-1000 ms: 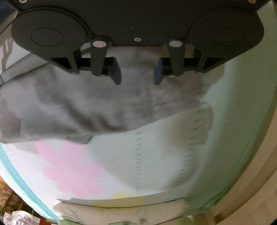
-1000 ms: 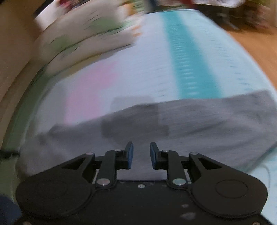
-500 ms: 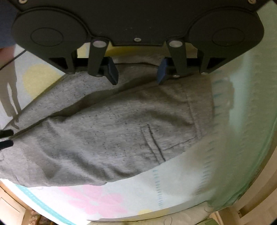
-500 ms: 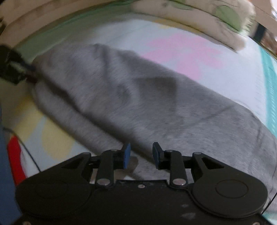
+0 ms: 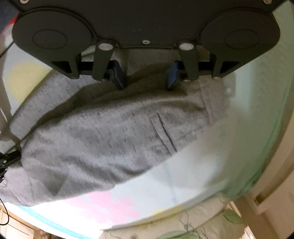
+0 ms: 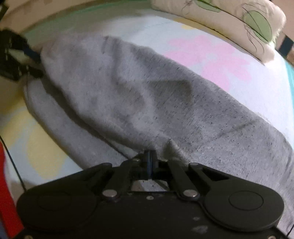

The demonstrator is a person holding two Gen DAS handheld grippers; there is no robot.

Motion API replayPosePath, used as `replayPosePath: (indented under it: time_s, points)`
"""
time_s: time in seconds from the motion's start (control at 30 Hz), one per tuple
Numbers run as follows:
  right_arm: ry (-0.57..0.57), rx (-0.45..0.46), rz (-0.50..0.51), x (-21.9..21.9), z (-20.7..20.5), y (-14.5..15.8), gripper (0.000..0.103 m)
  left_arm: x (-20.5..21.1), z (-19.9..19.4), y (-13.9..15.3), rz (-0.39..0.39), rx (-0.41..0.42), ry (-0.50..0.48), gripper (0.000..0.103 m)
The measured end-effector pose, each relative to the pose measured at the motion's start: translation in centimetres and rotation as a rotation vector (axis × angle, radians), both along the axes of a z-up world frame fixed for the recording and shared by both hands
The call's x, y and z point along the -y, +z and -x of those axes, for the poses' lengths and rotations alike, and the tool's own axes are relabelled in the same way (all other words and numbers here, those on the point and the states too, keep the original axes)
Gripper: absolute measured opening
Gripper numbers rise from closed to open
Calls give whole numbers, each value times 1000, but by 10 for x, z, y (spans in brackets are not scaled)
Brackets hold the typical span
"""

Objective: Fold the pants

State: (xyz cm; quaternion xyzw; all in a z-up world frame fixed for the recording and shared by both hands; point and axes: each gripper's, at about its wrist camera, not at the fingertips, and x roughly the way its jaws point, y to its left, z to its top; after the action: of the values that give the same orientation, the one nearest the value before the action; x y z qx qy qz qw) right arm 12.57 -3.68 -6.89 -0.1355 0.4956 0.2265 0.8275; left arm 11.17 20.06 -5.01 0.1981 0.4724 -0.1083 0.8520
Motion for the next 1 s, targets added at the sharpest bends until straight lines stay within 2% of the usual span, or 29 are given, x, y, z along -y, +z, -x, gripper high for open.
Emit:
replayPosePath:
  time_s: [0.1, 0.17, 0.23, 0.27, 0.33, 0.4, 0.47, 0.53, 0.6, 0.67, 0.77, 0.87, 0.93, 1.0]
  points:
    - [-15, -16, -66, 10, 0, 15, 1, 4, -2, 2, -26, 18, -5, 59]
    - [-32, -19, -83, 14, -1, 22, 1, 12, -3, -1, -78, 27, -37, 60]
    - [-49, -28, -97, 16, -2, 24, 1, 13, -5, 0, -83, 26, -50, 59]
    - [-61, -37, -122, 19, -3, 25, 1, 12, -7, 3, -70, 14, -51, 58]
    - [-83, -63, -219, 27, -1, 29, 1, 1, -12, 12, 45, -36, -38, 58]
    - [-159, -142, -338, 38, -3, 30, 13, -11, -18, 17, 145, -97, 10, 58]
    - [-250, -218, -429, 45, -5, 24, 38, -21, -21, 22, 194, -82, 74, 58]
    - [-267, -216, -395, 38, -3, 20, 38, -24, -17, 28, 153, -12, 108, 58]
    - [-216, -165, -322, 27, 3, 21, 38, -25, -15, 29, 110, 23, 117, 64]
    - [-170, -116, -268, 17, 9, 20, 38, -28, -19, 25, 113, -29, 136, 66]
    - [-74, -17, -182, 5, 17, 22, 38, -40, -35, 10, 183, -174, 266, 66]
    - [27, 73, -80, -7, 25, 19, 37, -57, -40, 6, 243, -213, 441, 66]
    - [86, 94, -44, -8, 25, 17, 37, -76, -42, 4, 349, -262, 541, 66]
    - [137, 106, -3, -12, 28, 11, 37, -91, -41, 1, 434, -323, 594, 66]
